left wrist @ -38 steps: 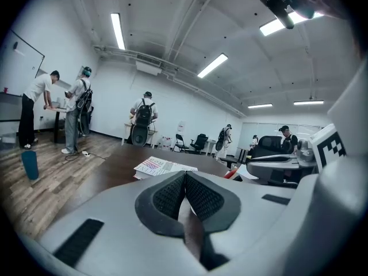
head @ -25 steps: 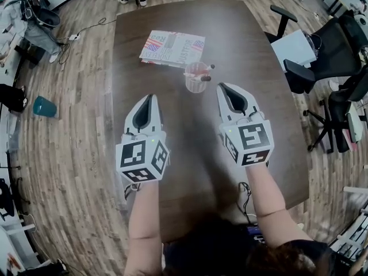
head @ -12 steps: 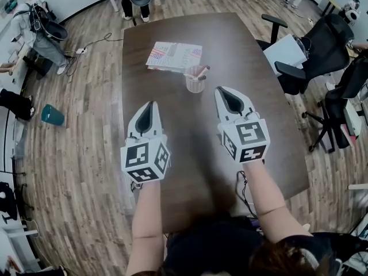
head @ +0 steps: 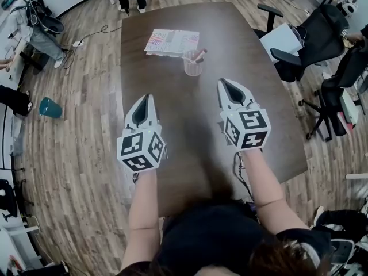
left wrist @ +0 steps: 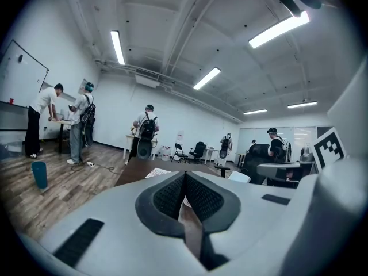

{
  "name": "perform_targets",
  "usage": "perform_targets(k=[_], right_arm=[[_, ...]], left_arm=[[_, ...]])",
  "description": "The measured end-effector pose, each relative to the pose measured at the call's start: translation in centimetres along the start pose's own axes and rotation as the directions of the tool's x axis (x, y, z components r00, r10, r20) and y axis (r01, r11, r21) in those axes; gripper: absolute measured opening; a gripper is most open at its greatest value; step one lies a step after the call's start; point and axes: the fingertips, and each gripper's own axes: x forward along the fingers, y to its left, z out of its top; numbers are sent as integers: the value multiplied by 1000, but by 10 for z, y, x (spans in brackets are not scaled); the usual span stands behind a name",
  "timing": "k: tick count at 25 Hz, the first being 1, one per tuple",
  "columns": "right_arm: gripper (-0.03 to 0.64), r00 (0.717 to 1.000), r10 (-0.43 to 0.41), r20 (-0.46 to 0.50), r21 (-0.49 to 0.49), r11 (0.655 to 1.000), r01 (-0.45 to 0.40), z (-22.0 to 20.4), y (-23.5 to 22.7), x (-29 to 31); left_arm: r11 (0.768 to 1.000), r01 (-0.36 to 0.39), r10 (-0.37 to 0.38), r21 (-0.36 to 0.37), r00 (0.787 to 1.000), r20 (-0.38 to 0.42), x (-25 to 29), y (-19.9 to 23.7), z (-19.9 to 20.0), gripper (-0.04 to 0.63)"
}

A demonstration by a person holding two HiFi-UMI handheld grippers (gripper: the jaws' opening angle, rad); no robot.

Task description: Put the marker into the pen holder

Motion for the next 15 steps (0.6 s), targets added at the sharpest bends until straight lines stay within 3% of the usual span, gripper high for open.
perform_targets(k=[11,15], right_arm=[[18,999,21,-39,37,999,-20,-22,17,-10],[18,998,27,-54,56,998,-24,-31,19,-14]], left_arm=[[998,61,-62,-36,998,-31,-8,-9,-15,25],[997,70,-71,-13,996,-48,-10,-13,-22,25]])
